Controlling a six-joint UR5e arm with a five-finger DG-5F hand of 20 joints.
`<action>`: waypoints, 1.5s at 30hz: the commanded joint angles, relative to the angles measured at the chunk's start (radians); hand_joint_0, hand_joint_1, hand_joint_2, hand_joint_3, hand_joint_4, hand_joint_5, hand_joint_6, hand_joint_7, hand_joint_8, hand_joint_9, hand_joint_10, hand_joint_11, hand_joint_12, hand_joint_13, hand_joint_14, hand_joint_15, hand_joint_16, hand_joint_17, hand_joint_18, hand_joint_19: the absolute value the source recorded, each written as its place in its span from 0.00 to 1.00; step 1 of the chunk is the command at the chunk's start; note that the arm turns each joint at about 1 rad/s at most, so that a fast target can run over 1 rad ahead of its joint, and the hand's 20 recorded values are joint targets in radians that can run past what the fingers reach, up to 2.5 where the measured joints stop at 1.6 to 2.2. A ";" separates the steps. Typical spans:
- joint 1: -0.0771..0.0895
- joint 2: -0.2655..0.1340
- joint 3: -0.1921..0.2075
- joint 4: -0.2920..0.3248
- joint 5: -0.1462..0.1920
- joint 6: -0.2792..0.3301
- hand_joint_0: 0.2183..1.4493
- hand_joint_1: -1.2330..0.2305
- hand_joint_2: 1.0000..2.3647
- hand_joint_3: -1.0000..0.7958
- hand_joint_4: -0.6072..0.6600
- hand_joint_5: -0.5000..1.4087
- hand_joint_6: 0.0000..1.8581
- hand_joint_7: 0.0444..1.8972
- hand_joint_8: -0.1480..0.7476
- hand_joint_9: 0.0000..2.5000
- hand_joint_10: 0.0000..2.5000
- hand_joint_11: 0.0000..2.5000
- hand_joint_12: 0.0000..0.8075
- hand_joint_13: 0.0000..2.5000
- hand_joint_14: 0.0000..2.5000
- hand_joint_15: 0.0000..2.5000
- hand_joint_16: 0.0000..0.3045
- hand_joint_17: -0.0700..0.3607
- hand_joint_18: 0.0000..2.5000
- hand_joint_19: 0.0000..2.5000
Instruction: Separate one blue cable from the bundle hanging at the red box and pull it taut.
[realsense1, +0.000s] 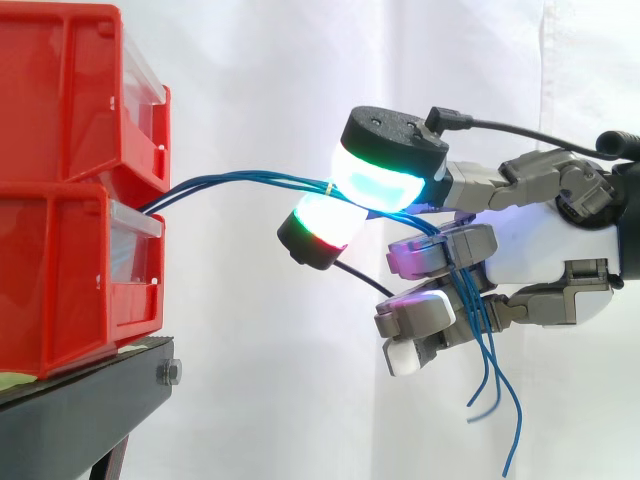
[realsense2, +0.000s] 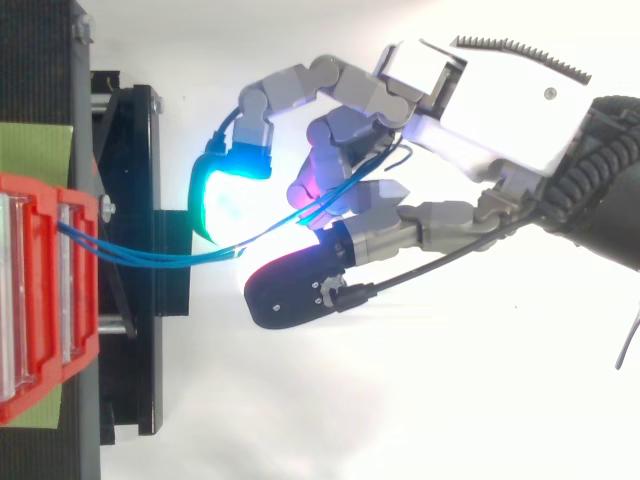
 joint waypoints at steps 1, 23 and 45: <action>0.000 0.000 0.000 0.000 0.000 0.002 0.45 0.21 0.00 0.28 0.26 0.12 0.47 0.56 0.28 0.29 0.57 0.62 0.36 0.42 0.00 0.70 0.15 0.40 0.28 0.31; 0.000 0.000 0.000 0.000 0.000 0.002 0.22 0.32 0.00 0.28 0.34 0.12 0.47 0.51 0.35 0.29 0.73 0.53 0.42 0.42 0.12 0.63 0.17 0.43 0.29 0.34; 0.002 0.000 0.000 0.000 0.002 0.002 0.51 0.25 0.00 0.31 0.30 0.13 0.48 0.55 0.29 0.29 0.67 0.57 0.36 0.41 0.12 0.65 0.14 0.39 0.26 0.36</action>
